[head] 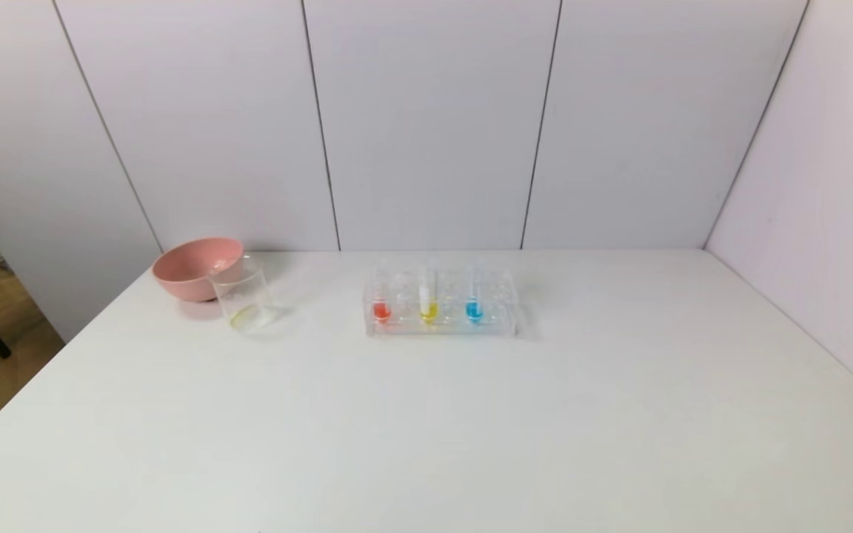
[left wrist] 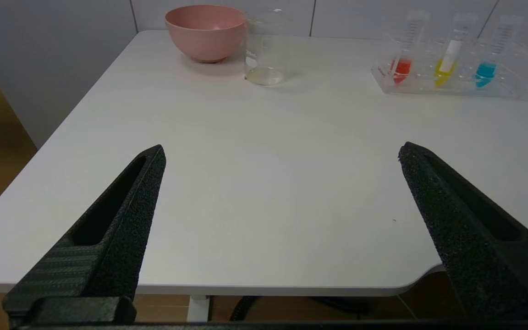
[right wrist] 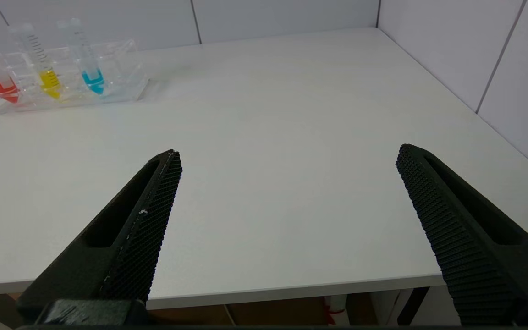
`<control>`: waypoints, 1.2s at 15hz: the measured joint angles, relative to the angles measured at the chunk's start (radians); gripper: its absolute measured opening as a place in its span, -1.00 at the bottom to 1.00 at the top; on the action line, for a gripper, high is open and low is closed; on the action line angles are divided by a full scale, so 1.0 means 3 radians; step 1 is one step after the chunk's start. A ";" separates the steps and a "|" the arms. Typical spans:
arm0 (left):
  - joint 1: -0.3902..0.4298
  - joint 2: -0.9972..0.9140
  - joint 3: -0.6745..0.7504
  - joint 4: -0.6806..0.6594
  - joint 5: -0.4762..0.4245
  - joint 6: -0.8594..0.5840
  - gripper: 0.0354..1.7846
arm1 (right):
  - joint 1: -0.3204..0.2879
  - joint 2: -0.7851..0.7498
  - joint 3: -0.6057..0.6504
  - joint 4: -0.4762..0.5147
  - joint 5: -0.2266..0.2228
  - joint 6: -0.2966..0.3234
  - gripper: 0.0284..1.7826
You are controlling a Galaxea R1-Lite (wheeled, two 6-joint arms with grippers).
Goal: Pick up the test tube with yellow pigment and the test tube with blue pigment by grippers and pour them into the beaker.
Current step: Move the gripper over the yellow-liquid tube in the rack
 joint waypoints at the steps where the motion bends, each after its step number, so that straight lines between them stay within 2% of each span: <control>1: 0.0000 0.0143 -0.0114 -0.0005 -0.0032 -0.0006 0.99 | -0.0001 0.0000 0.0000 0.0001 0.0000 0.0000 0.92; 5: -0.0006 0.0982 -0.0507 -0.0407 -0.0159 -0.0022 0.99 | 0.0000 0.0000 0.0000 0.0000 0.0001 0.0000 0.92; 9: -0.0045 0.2126 -0.0815 -0.1148 -0.0210 -0.0072 0.99 | -0.0003 0.0000 0.0000 0.0000 0.0000 0.0000 0.92; 11: -0.0146 0.2737 -0.0988 -0.1540 -0.0155 -0.0094 0.99 | -0.0001 0.0000 0.0000 0.0000 0.0000 0.0000 0.92; 14: -0.0598 0.3579 -0.1246 -0.2038 0.0231 -0.0106 0.99 | 0.0000 0.0000 0.0000 0.0000 0.0000 0.0000 0.92; 18: -0.1452 0.4562 -0.1472 -0.2846 0.1070 -0.0158 0.99 | -0.0003 0.0000 0.0000 0.0000 0.0000 0.0000 0.92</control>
